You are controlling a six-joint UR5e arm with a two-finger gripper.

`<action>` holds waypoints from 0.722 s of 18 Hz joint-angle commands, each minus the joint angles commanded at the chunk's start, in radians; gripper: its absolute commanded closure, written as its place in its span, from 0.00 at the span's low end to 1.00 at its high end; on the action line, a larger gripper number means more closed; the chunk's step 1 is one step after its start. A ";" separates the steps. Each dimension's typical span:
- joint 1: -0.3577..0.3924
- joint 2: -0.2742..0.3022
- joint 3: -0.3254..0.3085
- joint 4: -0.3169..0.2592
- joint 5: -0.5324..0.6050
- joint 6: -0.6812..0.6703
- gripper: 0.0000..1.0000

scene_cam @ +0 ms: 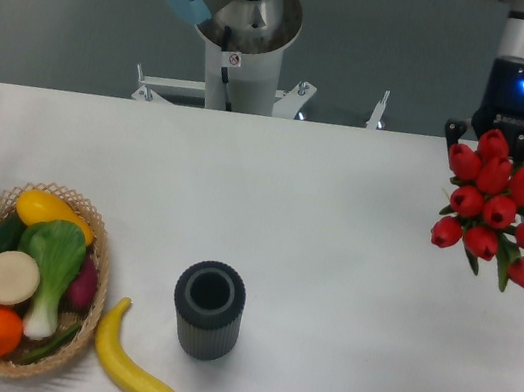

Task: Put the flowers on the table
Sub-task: 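Lower the held red tulips toward the table beside the black cup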

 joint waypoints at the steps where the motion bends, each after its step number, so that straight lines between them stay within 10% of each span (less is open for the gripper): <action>1: -0.020 -0.006 0.000 0.000 0.051 0.000 0.57; 13: -0.213 -0.209 0.015 0.008 0.343 0.011 0.51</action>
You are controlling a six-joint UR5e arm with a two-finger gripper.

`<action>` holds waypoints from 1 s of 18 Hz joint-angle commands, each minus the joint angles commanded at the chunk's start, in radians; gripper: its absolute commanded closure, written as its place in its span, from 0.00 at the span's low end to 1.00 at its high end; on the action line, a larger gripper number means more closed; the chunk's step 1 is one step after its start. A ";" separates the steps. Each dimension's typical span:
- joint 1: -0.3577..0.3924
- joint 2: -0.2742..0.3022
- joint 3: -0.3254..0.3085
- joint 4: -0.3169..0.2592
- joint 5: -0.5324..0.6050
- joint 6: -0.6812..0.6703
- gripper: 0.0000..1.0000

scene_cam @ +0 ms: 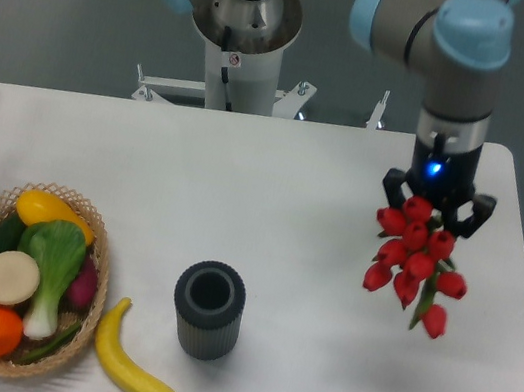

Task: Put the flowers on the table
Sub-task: 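Lower the held red tulips toward the table beside the black cup, then lay the tulips on the table and open the gripper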

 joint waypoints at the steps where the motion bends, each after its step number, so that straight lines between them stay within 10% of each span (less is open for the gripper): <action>1: -0.006 -0.009 0.000 0.000 0.000 0.000 0.51; 16: -0.071 -0.190 0.057 0.008 -0.002 0.074 0.50; 17: -0.071 -0.186 0.063 0.009 -0.002 0.077 0.35; 18: -0.068 -0.177 0.074 0.009 0.000 0.077 0.00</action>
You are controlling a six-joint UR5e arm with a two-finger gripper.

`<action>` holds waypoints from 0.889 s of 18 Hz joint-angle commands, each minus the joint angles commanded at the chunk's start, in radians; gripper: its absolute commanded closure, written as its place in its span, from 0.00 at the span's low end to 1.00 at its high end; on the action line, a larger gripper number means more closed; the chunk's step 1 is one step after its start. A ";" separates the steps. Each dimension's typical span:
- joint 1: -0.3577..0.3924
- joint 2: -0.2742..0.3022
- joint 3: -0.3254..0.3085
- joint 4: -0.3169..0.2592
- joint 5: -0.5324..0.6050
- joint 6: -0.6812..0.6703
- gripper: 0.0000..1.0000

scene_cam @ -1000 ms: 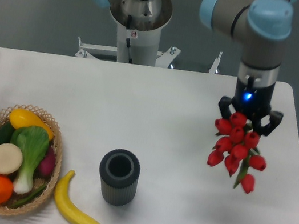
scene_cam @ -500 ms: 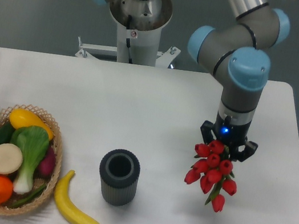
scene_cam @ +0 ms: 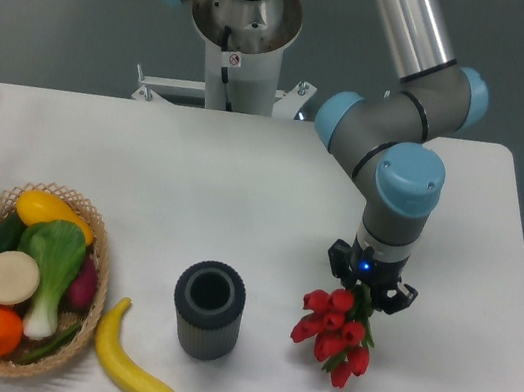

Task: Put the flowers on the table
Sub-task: 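Lay the tulips on the table and open the gripper, then raise the open gripper away from the tulips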

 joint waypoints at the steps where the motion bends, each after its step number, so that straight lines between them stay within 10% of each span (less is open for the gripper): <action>1: 0.000 0.014 0.008 0.002 -0.002 0.000 0.00; 8: 0.087 0.208 0.012 -0.037 0.017 0.015 0.00; 16: 0.219 0.299 0.129 -0.475 0.083 0.470 0.00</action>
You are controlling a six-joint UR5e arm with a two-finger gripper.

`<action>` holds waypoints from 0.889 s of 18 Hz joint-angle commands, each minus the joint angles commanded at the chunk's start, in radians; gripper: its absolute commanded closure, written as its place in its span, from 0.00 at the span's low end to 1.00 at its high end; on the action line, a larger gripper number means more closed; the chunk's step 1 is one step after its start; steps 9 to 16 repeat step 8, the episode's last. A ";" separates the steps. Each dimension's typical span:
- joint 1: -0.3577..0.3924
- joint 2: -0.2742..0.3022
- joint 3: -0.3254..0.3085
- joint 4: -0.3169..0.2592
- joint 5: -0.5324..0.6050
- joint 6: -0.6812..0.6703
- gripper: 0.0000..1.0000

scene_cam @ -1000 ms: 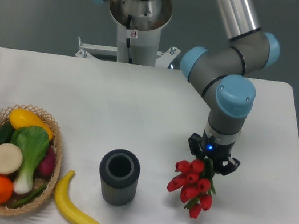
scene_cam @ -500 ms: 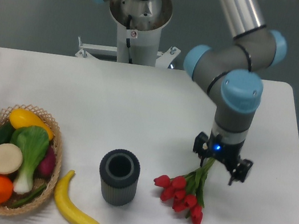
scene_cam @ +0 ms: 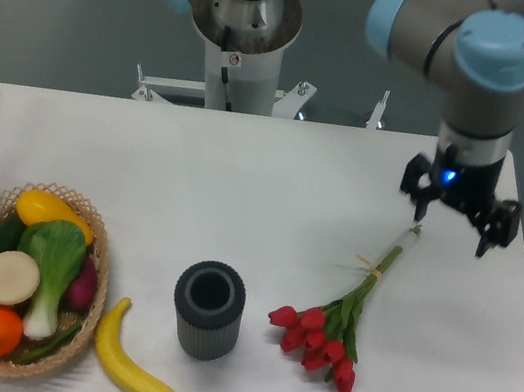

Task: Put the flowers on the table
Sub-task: 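Raise the open gripper away from the tulips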

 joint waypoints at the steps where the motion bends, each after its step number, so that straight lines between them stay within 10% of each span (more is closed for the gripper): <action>1: 0.014 0.009 0.012 -0.042 0.026 0.048 0.00; 16: 0.124 0.058 0.011 -0.088 -0.072 0.181 0.00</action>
